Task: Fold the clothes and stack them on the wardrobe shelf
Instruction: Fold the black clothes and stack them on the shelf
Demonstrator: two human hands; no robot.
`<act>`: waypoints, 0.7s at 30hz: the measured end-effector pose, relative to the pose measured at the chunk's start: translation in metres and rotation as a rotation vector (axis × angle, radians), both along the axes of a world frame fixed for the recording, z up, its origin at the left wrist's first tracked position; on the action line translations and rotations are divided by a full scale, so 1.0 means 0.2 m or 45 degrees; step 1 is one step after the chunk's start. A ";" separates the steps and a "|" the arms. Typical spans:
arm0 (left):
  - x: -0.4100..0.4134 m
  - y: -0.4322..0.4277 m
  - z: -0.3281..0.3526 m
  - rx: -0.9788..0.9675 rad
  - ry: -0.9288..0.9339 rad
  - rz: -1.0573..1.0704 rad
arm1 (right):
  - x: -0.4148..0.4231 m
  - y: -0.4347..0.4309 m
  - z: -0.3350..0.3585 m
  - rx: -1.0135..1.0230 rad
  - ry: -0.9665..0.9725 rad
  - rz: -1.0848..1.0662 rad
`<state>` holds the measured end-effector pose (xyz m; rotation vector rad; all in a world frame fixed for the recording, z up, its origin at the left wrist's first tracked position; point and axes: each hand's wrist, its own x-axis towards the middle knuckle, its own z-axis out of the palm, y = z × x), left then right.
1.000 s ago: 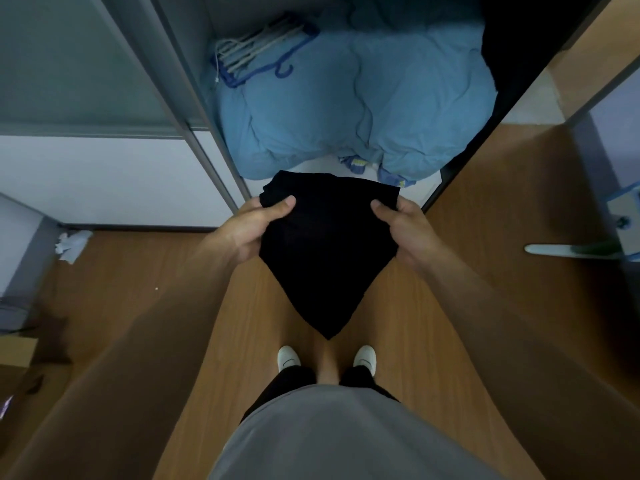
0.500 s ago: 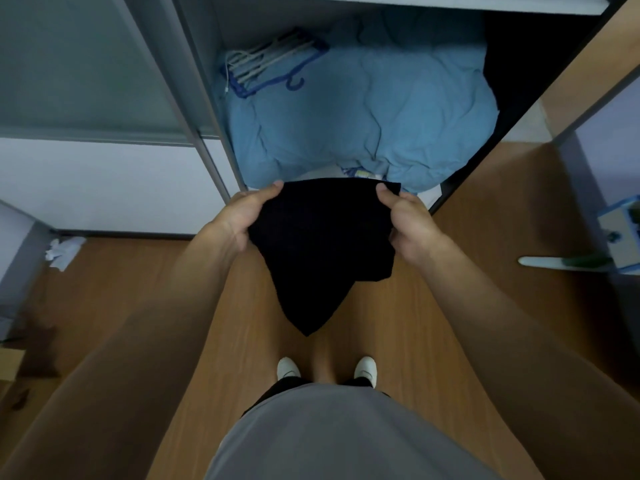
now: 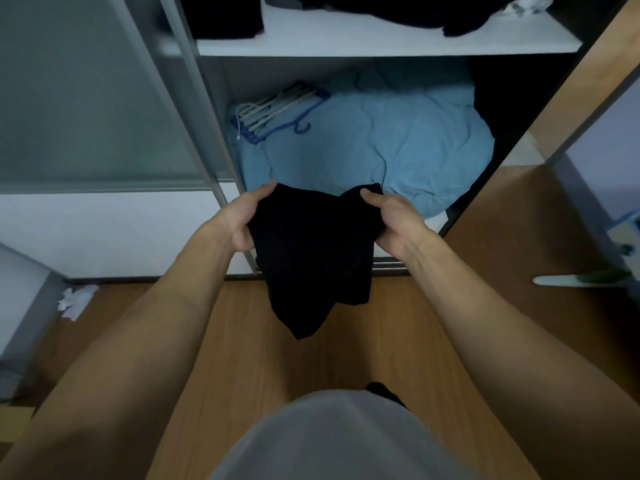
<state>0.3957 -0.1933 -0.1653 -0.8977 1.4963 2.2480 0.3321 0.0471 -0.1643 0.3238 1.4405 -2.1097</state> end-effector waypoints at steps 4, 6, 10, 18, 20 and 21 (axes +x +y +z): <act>-0.04 0.00 0.02 -0.116 0.128 0.091 | -0.04 -0.01 0.03 0.114 0.022 -0.035; -0.07 0.01 0.03 -0.135 0.295 0.142 | -0.09 0.02 0.05 0.241 0.098 -0.054; -0.11 0.06 0.09 -0.239 0.524 0.087 | -0.19 0.07 0.12 0.616 0.232 -0.092; -0.21 0.10 0.20 -0.657 0.570 0.096 | -0.27 0.17 0.20 0.412 0.477 0.186; -0.22 0.10 0.21 -0.766 0.561 0.092 | -0.27 0.19 0.20 0.435 0.564 0.260; -0.22 0.10 0.21 -0.818 0.555 0.084 | -0.26 0.20 0.20 0.474 0.612 0.282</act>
